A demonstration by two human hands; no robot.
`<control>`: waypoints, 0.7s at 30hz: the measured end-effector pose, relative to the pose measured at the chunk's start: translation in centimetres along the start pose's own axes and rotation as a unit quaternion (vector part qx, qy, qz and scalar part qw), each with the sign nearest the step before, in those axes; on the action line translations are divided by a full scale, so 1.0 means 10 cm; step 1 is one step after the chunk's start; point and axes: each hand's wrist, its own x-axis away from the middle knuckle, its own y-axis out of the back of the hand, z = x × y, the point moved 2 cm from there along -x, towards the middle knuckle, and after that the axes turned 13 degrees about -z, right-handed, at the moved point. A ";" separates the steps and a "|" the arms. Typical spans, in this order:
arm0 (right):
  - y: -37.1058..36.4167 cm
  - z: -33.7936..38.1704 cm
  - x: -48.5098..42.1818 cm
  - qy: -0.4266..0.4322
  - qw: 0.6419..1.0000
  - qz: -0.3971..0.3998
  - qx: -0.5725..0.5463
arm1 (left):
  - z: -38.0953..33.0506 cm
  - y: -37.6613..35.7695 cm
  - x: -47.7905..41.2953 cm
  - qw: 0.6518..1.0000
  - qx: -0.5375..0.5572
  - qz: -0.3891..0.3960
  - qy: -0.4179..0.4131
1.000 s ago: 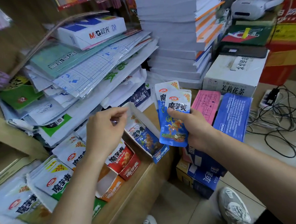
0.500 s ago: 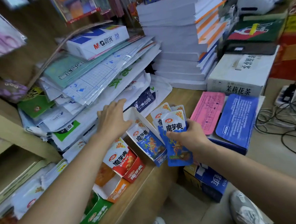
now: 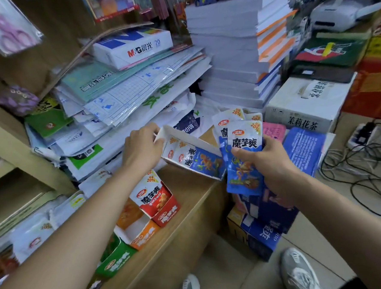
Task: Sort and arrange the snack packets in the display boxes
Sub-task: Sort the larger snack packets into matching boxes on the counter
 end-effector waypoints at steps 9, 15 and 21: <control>-0.04 -0.19 0.22 -0.084 0.995 0.046 -0.004 | -0.11 -0.11 0.13 0.995 0.012 0.061 -0.082; -0.30 -0.62 0.34 -0.126 0.991 0.042 -0.021 | 0.03 -0.21 0.05 0.992 0.019 0.074 -0.103; -0.37 -0.75 0.32 -0.110 0.993 0.042 -0.028 | -0.18 -0.16 0.17 0.956 -0.063 0.152 -0.242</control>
